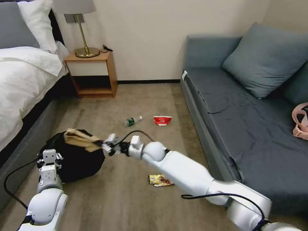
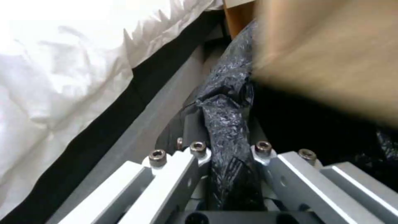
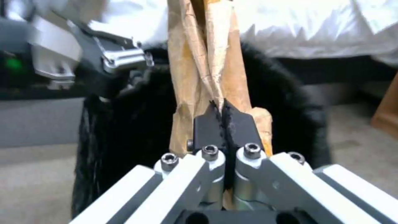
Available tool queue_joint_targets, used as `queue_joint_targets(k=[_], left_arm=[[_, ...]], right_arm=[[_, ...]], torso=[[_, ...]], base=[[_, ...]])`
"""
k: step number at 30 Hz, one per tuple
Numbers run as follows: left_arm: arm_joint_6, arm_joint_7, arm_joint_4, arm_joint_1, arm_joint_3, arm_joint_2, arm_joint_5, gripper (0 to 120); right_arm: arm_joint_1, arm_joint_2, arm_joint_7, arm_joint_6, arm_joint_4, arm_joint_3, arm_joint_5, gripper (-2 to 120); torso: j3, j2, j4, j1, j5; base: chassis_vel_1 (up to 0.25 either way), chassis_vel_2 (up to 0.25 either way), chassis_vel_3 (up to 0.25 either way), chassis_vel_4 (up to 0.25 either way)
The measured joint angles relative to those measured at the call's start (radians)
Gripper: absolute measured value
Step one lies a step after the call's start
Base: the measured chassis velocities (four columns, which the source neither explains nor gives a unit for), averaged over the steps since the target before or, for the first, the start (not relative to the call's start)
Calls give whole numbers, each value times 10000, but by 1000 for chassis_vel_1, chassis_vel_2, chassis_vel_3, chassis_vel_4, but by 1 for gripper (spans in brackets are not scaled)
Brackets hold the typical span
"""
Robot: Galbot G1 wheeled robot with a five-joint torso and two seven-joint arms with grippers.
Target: Pick up the trash bin, then pick up the garbage on the floor and place it into the trash bin.
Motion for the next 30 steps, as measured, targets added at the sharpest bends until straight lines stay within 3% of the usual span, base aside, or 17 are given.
queue_joint_targets(k=[5,11,13,25,30], left_arm=[[6,8,-35,58,67,-115,45,4],[-39,15,-27,138,74,-234,102,4],[-56,19,-50,158,74,-254,107,4],[-56,23,-129,157,-49,-224,44,4],[-79,24,-76,148,-102,-215,24,4]], right_arm=[[30,874,239,423,-1663,-102,-48,0],[-7,934,328,624,-2470,-82,-298,1],[-149,936,331,660,-2580,-162,-488,15],[-344,834,395,802,-2282,-198,-973,53],[-181,-5,651,686,-1490,-276,-1034,72]], torso=[[0,0,1,0,1],[0,0,-4,0,0],[0,0,-2,0,1],[0,0,0,-1,2],[0,0,1,0,6]], base=[[0,0,0,0],[0,0,0,0],[0,0,0,0],[0,0,0,0],[0,0,0,0]])
